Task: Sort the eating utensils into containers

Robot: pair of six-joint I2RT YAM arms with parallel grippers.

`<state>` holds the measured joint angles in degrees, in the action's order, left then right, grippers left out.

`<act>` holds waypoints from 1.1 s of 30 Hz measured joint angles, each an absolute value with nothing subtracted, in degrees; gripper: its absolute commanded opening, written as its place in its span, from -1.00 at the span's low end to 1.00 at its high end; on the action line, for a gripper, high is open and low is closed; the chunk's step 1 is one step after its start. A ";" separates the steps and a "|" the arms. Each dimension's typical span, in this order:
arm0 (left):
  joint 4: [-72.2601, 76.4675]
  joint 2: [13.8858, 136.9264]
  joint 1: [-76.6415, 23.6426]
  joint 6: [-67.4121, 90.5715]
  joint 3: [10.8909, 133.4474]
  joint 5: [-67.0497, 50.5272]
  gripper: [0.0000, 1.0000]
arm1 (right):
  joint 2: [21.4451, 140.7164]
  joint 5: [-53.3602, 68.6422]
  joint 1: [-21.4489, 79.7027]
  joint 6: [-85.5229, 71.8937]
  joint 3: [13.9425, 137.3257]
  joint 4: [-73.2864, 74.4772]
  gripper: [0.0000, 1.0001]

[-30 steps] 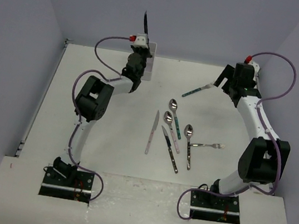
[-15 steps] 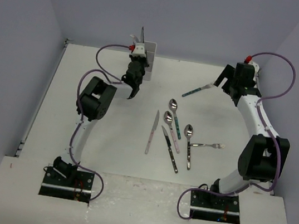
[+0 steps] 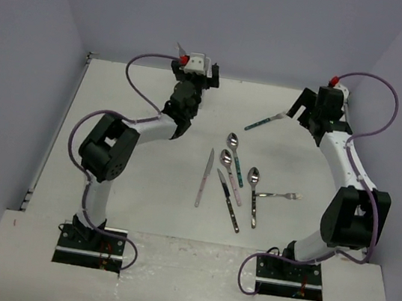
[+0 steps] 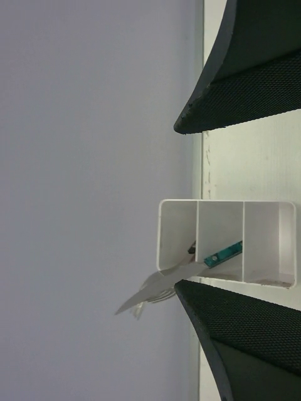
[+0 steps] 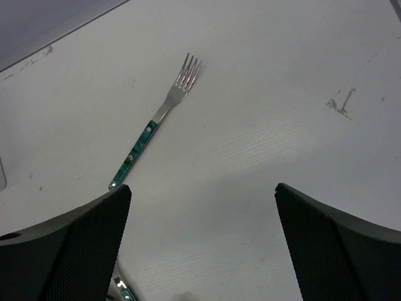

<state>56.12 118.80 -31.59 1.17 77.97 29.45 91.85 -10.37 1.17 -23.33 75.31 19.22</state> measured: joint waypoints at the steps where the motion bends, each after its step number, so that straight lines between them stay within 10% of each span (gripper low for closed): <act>1: 54.92 117.12 -31.77 1.52 77.73 29.28 1.00 | 91.26 -10.20 1.17 -23.35 74.83 19.25 0.98; 17: -17.89 104.49 -38.54 9.61 81.56 6.44 1.00 | 85.78 -10.81 1.21 -26.26 69.80 22.72 0.98; 27: -30.92 108.95 -45.52 12.75 75.37 0.21 0.99 | 85.84 -11.22 1.85 -28.32 69.80 24.34 0.98; 33: -31.77 109.89 -46.52 15.64 73.14 0.73 0.24 | 85.84 -11.20 1.93 -28.62 69.60 24.40 0.98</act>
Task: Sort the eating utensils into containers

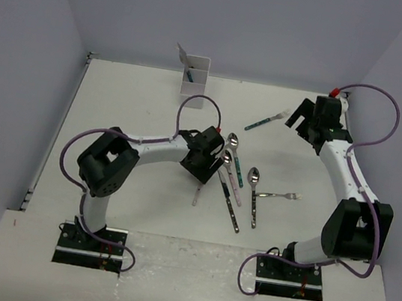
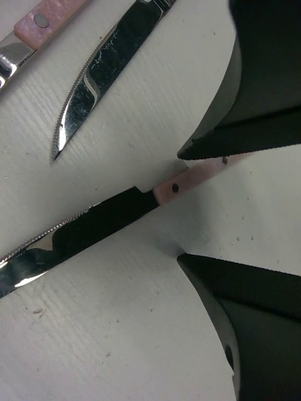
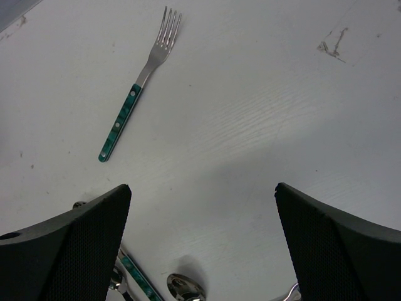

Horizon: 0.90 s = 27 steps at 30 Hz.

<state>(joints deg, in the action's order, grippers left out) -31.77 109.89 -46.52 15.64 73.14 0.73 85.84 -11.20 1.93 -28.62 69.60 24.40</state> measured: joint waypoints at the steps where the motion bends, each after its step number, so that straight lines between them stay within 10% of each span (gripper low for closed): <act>1: -31.48 109.91 -46.61 15.92 73.12 0.73 0.12 | 85.82 -11.20 1.93 -28.67 69.49 24.40 0.98; 3: -31.24 109.91 -46.70 16.21 72.95 0.71 -0.53 | 85.82 -11.20 1.93 -28.82 69.19 24.40 0.98; 6: -30.79 109.91 -46.81 16.99 72.53 1.52 -1.00 | 85.73 -11.22 1.93 -28.91 68.77 24.40 0.98; 19: -28.23 102.61 -45.95 17.39 71.16 16.40 -1.00 | 82.70 -11.33 1.98 -28.53 66.54 22.33 0.98; 27: 8.21 94.87 -37.17 14.11 69.56 21.80 -1.00 | 82.35 -10.11 1.98 -27.79 65.80 20.25 0.98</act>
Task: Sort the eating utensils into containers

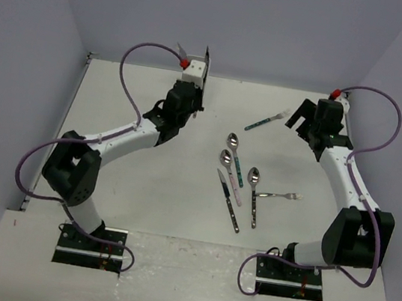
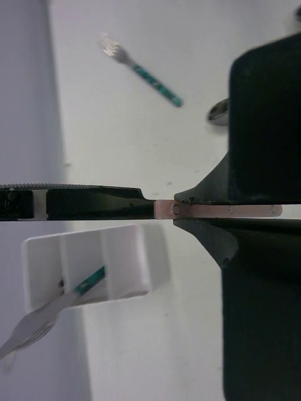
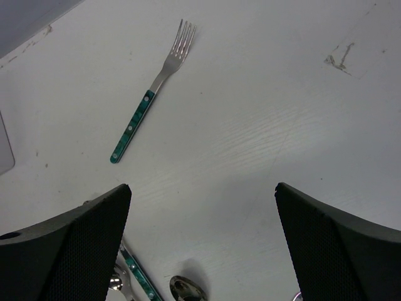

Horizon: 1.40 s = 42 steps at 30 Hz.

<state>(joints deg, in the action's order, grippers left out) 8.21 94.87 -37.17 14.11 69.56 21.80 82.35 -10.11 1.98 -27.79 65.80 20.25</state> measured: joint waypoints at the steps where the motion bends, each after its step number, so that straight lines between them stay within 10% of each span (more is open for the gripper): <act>1: 13.13 95.90 -35.92 13.17 69.91 22.46 -1.00 | 82.35 -10.11 1.98 -27.55 65.80 20.03 0.98; 14: 43.31 128.44 -30.24 1.91 95.44 29.56 -1.00 | 83.18 -11.03 1.98 -24.03 65.78 18.63 0.98; 32: 48.93 137.56 -25.36 4.16 101.51 30.46 -1.00 | 90.89 -11.09 1.80 -21.47 71.46 18.59 0.98; 41: 48.99 136.29 -25.56 3.31 91.88 32.77 0.26 | 92.79 -10.28 1.80 -20.51 74.89 18.72 0.98; 42: 48.80 135.41 -25.56 3.36 91.02 32.71 0.62 | 92.77 -10.26 1.80 -20.43 74.91 18.68 0.98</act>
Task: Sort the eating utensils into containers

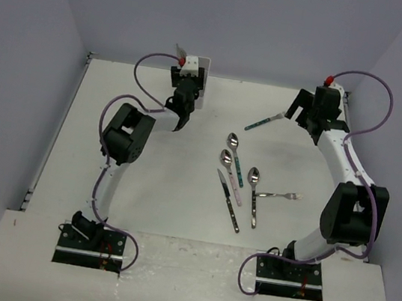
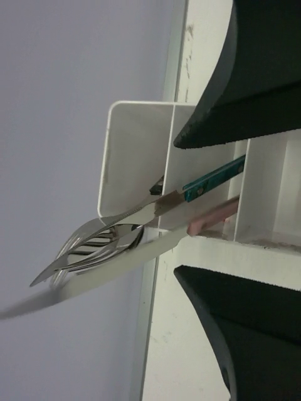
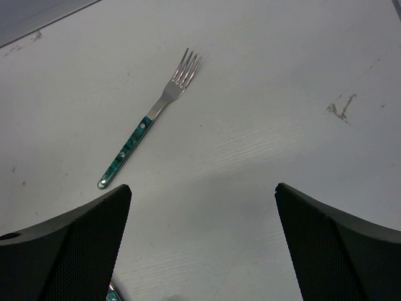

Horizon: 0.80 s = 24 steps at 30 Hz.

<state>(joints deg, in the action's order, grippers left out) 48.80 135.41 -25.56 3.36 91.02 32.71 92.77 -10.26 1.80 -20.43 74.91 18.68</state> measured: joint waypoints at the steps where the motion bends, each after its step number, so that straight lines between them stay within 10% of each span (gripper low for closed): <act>1: 48.64 134.41 -25.58 3.33 90.37 32.62 0.77 | 92.73 -10.26 1.80 -20.32 74.91 18.74 0.98; 2: 48.58 133.40 -25.58 3.20 89.95 32.56 1.00 | 92.71 -10.28 1.80 -20.27 74.91 18.85 0.98; 15: 34.59 108.53 -27.88 4.47 81.01 25.74 1.00 | 90.08 -11.38 2.72 -24.53 74.02 22.02 0.98; 24: 25.63 96.25 -27.77 12.71 64.49 28.38 1.00 | 113.10 -9.17 7.44 -33.87 101.03 32.51 0.98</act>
<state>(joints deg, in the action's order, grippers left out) 25.63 96.25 -27.77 12.71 64.49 28.38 113.10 -9.17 7.44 -33.87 101.03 32.51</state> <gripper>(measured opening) 0.997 0.990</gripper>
